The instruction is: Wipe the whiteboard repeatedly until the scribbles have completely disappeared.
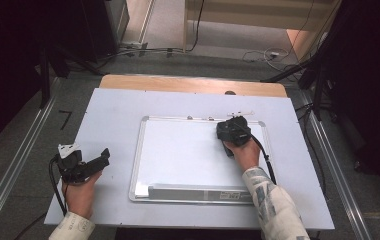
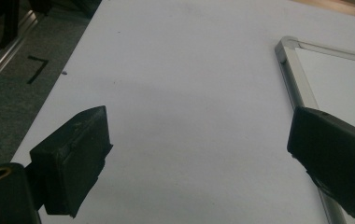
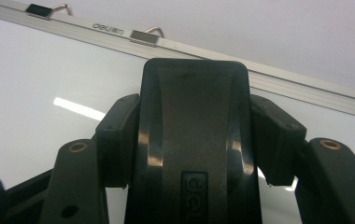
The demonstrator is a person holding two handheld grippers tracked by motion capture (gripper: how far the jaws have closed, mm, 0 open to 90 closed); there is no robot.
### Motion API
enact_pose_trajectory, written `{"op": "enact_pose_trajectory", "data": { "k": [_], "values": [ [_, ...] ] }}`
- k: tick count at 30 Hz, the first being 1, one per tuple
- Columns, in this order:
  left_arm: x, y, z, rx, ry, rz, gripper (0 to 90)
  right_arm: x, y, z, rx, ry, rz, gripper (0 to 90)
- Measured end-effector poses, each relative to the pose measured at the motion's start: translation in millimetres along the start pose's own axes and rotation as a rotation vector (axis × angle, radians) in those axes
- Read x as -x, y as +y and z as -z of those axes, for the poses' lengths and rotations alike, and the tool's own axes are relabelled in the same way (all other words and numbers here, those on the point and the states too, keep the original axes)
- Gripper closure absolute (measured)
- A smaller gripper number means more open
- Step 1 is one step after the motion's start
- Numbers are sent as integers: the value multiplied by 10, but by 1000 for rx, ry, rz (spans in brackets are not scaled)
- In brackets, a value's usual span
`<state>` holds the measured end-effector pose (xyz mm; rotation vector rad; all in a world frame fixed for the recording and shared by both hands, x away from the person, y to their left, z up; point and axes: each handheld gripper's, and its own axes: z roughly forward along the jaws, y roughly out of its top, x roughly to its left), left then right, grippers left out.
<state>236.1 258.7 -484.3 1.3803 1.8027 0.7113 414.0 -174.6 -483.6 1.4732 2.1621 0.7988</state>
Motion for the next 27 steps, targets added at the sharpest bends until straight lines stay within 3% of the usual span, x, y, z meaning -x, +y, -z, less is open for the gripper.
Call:
{"op": "enact_pose_trajectory", "data": {
  "k": [11, 13, 22, 27],
  "values": [
    [-2, 2, -7, -3, 0, -1, 64, 337, -85, 99, -11, -41, -47, 381],
    [1, 3, -15, -5, 1, -3, 63, 364, -113, 130, 0, -57, -42, 382],
    [20, 1, -14, -3, -1, -4, 63, 413, -87, 422, 66, -37, -41, 380],
    [16, 3, -6, -2, 0, -2, 63, 427, -102, 498, 74, -43, -42, 380]
  ]
}}
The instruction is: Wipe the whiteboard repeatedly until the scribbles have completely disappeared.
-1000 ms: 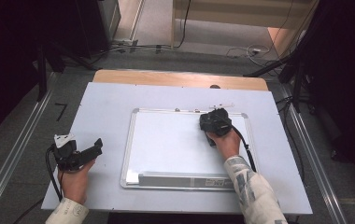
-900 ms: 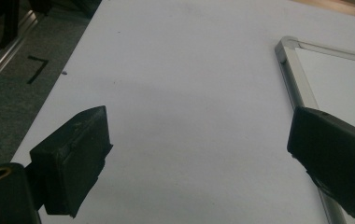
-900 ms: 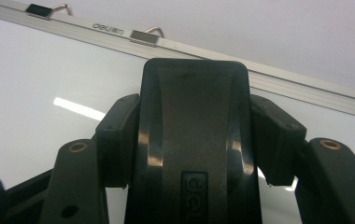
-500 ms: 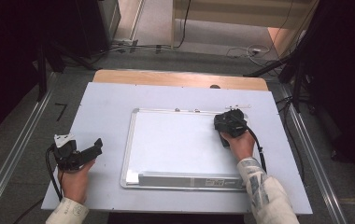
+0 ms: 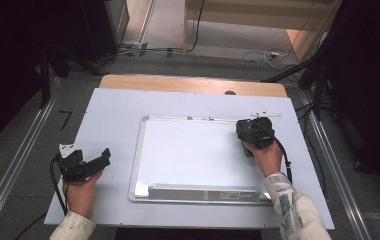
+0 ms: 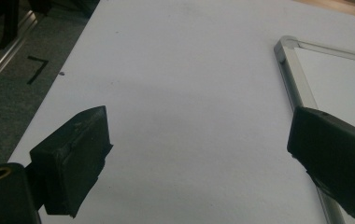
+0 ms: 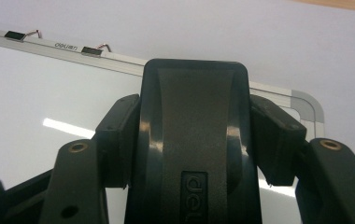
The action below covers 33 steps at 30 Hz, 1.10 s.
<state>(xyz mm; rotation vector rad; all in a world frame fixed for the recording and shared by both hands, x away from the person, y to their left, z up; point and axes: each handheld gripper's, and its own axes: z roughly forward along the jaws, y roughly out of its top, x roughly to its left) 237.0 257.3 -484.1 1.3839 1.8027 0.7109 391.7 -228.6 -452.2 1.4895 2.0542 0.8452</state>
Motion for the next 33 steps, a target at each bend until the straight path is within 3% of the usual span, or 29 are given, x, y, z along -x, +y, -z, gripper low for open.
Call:
{"op": "enact_pose_trajectory", "data": {
  "k": [11, 33],
  "values": [
    [0, 0, 0, 1, 1, 0, 63, 12, -62, 140, 16, 19, -3, 379],
    [2, -1, 0, -1, 1, -1, 64, 101, -198, 202, 6, 28, -27, 378]
  ]
}}
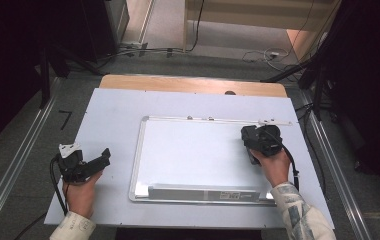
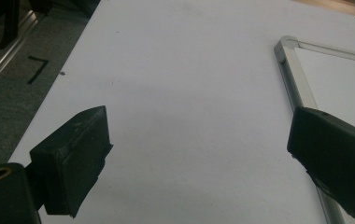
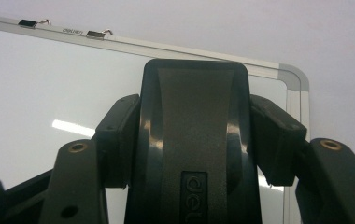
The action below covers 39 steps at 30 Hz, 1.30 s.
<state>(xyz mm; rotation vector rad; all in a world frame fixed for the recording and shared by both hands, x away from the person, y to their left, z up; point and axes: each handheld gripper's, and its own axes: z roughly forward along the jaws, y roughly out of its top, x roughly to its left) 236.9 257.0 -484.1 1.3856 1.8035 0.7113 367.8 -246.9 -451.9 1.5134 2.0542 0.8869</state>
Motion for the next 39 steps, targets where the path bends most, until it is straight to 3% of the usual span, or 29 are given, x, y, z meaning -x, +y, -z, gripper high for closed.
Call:
{"op": "enact_pose_trajectory", "data": {
  "k": [39],
  "values": [
    [7, 0, 3, -2, -2, -3, 64, 55, -346, 207, 11, 29, -59, 377]
  ]
}}
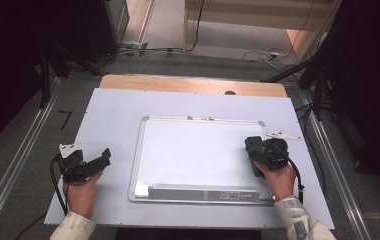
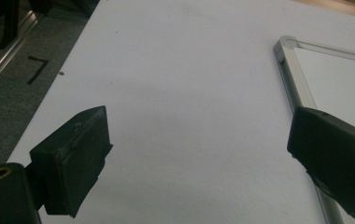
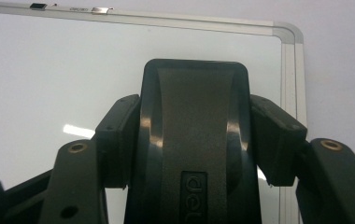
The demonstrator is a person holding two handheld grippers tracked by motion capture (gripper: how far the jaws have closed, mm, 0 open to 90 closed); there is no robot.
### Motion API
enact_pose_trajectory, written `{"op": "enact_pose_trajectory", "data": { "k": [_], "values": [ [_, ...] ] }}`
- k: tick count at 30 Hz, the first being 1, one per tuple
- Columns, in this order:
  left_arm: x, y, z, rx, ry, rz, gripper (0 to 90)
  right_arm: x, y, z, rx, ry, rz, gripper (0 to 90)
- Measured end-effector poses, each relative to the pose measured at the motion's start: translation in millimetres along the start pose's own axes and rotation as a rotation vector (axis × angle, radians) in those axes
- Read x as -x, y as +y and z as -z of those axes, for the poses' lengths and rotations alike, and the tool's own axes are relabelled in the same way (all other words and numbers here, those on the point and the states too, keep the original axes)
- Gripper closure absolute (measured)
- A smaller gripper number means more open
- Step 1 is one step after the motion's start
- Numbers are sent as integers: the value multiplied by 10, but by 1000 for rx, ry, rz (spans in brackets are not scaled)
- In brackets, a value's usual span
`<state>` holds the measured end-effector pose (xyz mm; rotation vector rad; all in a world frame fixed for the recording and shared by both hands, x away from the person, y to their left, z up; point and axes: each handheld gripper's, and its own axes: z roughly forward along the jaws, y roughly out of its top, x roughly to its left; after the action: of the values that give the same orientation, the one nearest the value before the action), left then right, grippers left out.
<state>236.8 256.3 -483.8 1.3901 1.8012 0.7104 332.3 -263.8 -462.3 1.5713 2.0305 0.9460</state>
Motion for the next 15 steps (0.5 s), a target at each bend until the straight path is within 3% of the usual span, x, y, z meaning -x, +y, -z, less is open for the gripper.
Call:
{"op": "enact_pose_trajectory", "data": {
  "k": [15],
  "values": [
    [0, 0, 2, 1, 0, 0, 63, 34, -177, 150, 4, -17, -14, 376]
  ]
}}
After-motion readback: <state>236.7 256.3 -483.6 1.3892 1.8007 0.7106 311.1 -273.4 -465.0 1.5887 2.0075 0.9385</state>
